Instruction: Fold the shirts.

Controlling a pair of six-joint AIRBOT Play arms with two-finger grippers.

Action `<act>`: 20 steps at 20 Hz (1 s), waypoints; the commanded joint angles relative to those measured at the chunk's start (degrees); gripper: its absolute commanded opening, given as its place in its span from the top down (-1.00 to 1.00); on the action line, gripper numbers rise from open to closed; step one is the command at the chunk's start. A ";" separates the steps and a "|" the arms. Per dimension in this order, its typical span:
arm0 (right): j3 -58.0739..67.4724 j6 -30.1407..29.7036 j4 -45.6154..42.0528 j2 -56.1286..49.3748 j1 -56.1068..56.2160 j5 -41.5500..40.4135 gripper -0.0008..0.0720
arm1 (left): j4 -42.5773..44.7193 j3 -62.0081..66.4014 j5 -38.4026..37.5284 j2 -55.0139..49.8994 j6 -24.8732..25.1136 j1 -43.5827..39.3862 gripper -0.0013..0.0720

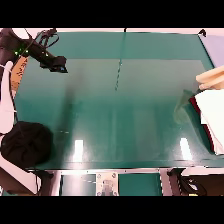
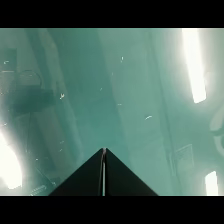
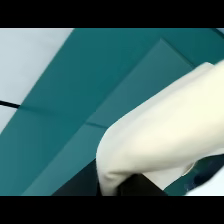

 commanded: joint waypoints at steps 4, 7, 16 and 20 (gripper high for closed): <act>-0.02 4.68 -5.86 3.96 -5.44 18.18 0.92 | 0.00 0.00 -2.84 0.02 -0.46 0.04 0.89; -0.02 6.27 -12.48 4.96 -9.18 26.69 0.93 | 0.00 0.00 -3.54 0.02 -0.46 0.04 0.89; -15.58 4.63 -29.55 9.14 -14.60 30.71 0.92 | -0.17 0.00 -3.98 0.02 -0.46 0.04 0.89; -27.45 3.50 -36.65 9.11 -14.60 26.45 0.92 | -0.20 -0.02 -4.44 0.02 -0.46 0.04 0.89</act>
